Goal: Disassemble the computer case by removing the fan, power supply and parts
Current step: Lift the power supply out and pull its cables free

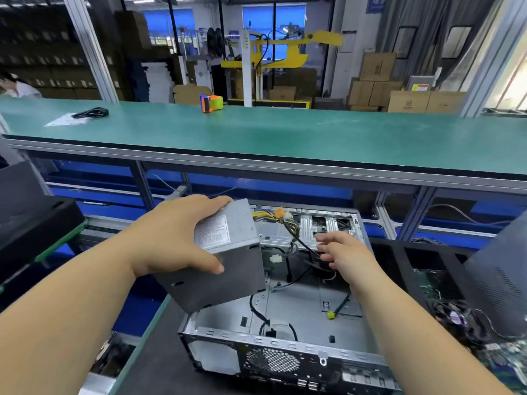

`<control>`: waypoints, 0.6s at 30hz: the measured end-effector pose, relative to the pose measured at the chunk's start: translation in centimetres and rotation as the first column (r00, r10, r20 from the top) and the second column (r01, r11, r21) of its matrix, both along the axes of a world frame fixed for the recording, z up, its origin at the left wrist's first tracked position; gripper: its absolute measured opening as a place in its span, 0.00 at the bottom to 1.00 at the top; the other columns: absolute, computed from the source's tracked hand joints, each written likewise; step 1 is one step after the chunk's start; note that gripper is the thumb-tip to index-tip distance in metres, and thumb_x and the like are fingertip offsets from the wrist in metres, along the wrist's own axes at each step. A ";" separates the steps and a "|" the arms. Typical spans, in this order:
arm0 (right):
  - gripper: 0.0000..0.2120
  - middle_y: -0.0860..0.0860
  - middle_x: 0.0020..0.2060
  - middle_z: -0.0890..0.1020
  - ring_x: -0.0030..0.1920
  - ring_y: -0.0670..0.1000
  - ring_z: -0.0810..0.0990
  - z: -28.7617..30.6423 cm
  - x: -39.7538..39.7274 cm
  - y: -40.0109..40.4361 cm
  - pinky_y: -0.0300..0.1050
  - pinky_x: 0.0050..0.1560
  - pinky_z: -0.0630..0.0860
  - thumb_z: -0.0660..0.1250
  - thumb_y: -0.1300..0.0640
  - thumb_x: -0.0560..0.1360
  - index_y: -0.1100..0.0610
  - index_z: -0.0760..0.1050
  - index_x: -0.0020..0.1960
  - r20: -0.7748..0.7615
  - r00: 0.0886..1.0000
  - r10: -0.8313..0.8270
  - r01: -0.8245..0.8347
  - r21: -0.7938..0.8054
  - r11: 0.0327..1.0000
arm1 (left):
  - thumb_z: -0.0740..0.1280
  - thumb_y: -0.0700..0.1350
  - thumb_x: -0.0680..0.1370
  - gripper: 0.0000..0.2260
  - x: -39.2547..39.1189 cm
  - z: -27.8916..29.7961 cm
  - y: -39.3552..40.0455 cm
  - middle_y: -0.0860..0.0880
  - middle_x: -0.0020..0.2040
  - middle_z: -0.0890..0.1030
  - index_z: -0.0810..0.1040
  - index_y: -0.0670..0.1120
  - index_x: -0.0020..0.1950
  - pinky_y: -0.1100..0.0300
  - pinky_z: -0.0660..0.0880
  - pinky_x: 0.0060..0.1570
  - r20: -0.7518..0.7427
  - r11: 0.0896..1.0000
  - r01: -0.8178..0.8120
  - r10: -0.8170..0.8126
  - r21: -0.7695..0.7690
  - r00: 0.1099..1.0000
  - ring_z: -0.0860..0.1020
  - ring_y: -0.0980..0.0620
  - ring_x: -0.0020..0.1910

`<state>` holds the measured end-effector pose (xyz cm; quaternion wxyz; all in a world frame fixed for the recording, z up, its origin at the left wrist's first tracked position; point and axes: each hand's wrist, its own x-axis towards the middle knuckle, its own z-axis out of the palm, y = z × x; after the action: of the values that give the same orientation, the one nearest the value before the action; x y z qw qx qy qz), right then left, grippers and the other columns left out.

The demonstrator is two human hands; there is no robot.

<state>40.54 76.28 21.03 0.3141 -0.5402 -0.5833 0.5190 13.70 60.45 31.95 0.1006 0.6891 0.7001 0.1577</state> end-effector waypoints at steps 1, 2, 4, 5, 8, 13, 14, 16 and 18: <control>0.12 0.49 0.49 0.82 0.43 0.49 0.79 -0.4 -0.1 0.2 0.44 0.42 0.74 0.60 0.63 0.78 0.49 0.79 0.50 0.041 0.999 -0.022 0.021 0.023 1.000 | 0.71 0.69 0.55 0.46 -0.2 0.1 0.3 0.63 0.61 0.71 0.54 0.72 0.69 0.54 0.70 0.62 -0.053 1.000 0.011 -0.012 -0.016 0.999 0.69 0.58 0.62; 0.14 0.49 0.48 0.81 0.42 0.50 0.79 -0.7 -0.2 0.4 0.46 0.42 0.74 0.58 0.64 0.78 0.48 0.78 0.50 0.085 0.996 -0.031 0.027 0.041 0.999 | 0.71 0.69 0.56 0.46 -0.5 0.0 0.6 0.62 0.61 0.71 0.53 0.70 0.71 0.54 0.70 0.61 -0.109 0.999 0.019 -0.023 -0.033 0.994 0.69 0.57 0.63; 0.17 0.51 0.45 0.80 0.42 0.54 0.78 -1.4 -0.3 0.7 0.47 0.42 0.73 0.54 0.66 0.78 0.49 0.76 0.53 0.212 0.977 -0.003 -0.010 0.061 0.998 | 0.71 0.68 0.58 0.48 -0.8 -0.2 1.3 0.63 0.63 0.71 0.54 0.66 0.75 0.54 0.69 0.62 -0.189 0.997 0.030 -0.042 -0.067 0.981 0.68 0.57 0.64; 0.19 0.51 0.45 0.79 0.44 0.55 0.79 -1.7 -0.4 0.8 0.48 0.42 0.72 0.53 0.68 0.77 0.49 0.76 0.53 0.284 0.959 0.024 -0.043 0.060 0.997 | 0.71 0.68 0.59 0.49 -0.9 -0.3 1.7 0.63 0.64 0.70 0.54 0.65 0.76 0.54 0.68 0.63 -0.198 0.996 0.029 -0.045 -0.081 0.979 0.68 0.56 0.65; 0.24 0.51 0.51 0.78 0.50 0.55 0.78 -2.1 -0.6 0.8 0.45 0.44 0.73 0.53 0.74 0.73 0.49 0.75 0.55 0.448 0.892 0.058 -0.093 0.058 0.994 | 0.71 0.68 0.59 0.49 -1.1 -0.2 2.9 0.62 0.67 0.69 0.54 0.64 0.77 0.53 0.68 0.64 -0.170 0.990 0.027 -0.051 -0.141 0.984 0.67 0.55 0.67; 0.17 0.51 0.52 0.78 0.49 0.54 0.79 -2.6 -0.8 -0.4 0.46 0.45 0.77 0.62 0.68 0.73 0.51 0.77 0.55 0.559 0.829 -0.022 -0.071 0.144 0.987 | 0.68 0.70 0.57 0.49 -0.6 -0.6 3.6 0.62 0.65 0.70 0.54 0.65 0.76 0.52 0.70 0.62 -0.202 0.987 0.040 -0.071 -0.158 0.977 0.68 0.55 0.66; 0.13 0.51 0.51 0.78 0.48 0.54 0.78 -2.7 -0.8 -0.9 0.48 0.47 0.78 0.64 0.66 0.72 0.52 0.76 0.52 0.561 0.822 -0.097 -0.039 0.226 0.973 | 0.68 0.70 0.58 0.48 -0.5 -0.7 3.6 0.62 0.64 0.70 0.54 0.65 0.76 0.53 0.69 0.60 -0.214 0.988 0.040 -0.072 -0.149 0.974 0.68 0.55 0.65; 0.05 0.50 0.45 0.78 0.44 0.53 0.77 -2.8 -0.9 -2.0 0.48 0.42 0.76 0.65 0.61 0.70 0.53 0.75 0.45 0.518 0.826 -0.219 -0.015 0.410 0.912 | 0.68 0.69 0.58 0.48 -0.5 -0.8 3.5 0.63 0.60 0.70 0.54 0.65 0.76 0.56 0.68 0.54 -0.211 0.990 0.035 -0.064 -0.136 0.975 0.68 0.56 0.63; 0.02 0.46 0.40 0.79 0.39 0.50 0.77 -2.7 -1.4 -3.0 0.44 0.37 0.73 0.65 0.55 0.71 0.50 0.76 0.41 0.546 0.824 -0.149 -0.118 0.424 0.898 | 0.69 0.69 0.58 0.47 -0.7 -0.8 3.5 0.64 0.55 0.69 0.55 0.66 0.75 0.56 0.68 0.51 -0.186 0.990 0.027 -0.052 -0.135 0.981 0.69 0.56 0.60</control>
<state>39.12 73.27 18.34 0.2451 -0.5890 -0.7469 0.1874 12.99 63.96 31.15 0.0822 0.7065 0.7016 0.0430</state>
